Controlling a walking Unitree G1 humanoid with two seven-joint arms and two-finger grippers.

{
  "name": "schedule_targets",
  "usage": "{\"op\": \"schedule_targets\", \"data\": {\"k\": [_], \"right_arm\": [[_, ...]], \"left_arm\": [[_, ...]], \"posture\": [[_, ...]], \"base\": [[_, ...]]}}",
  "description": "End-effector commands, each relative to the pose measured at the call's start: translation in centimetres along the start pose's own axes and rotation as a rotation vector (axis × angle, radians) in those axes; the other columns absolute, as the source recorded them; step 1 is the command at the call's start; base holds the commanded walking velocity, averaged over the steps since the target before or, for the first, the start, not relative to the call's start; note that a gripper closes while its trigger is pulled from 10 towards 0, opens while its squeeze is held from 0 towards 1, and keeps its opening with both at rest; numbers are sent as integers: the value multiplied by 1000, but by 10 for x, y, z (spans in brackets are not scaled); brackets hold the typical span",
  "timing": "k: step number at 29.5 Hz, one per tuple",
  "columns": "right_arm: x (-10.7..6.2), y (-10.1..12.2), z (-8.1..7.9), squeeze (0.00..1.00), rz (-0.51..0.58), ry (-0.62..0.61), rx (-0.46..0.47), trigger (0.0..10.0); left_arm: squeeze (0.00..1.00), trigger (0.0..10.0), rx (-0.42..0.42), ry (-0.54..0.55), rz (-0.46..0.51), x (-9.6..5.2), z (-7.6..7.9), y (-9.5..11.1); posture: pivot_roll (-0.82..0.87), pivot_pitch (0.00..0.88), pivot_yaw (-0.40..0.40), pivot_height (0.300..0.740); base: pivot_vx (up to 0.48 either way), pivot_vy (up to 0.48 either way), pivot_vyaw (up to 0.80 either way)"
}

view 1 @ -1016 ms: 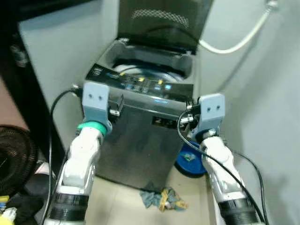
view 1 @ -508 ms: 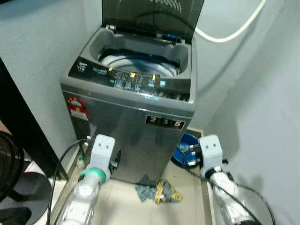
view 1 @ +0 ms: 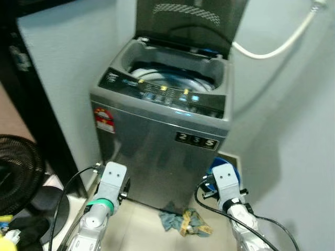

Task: Clothes washing

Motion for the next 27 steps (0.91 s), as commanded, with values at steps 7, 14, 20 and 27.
{"op": "schedule_targets", "data": {"k": [7, 14, 20, 27], "right_arm": [[-35, -90, -10, 0, -318, 31, -11, 10000], [-35, -87, -13, 0, -291, 27, 3, 10000], [-31, -81, -14, 0, -267, 28, 6, 10000], [-30, -80, -14, 0, -263, 28, 6, 10000]], "left_arm": [[0, 10000, 9, 17, -142, -12, -2, -55], [0, 10000, 13, 39, -188, -18, -8, -74], [0, 10000, 11, 29, -170, -16, -3, -71], [0, 10000, 17, 23, -162, -15, -1, -70]], "posture": [[111, 0, -61, 740], [109, 0, -66, 740], [109, 0, -70, 740], [107, 0, -70, 740]], "base": [[0, 0, 779], [0, 0, 769], [0, 0, 765], [0, 0, 765]]}}
Point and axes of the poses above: a point about 5 cm out from each wrist's last joint towards the gripper, its own x axis pointing out of the wrist towards the gripper, its own y axis along the axis of the wrist's last joint, z = x × y, the point moved 6 cm from there along x, pointing out of the wrist towards the gripper, and after that the axes turned 4 degrees about -x, right-handed, at the moved point
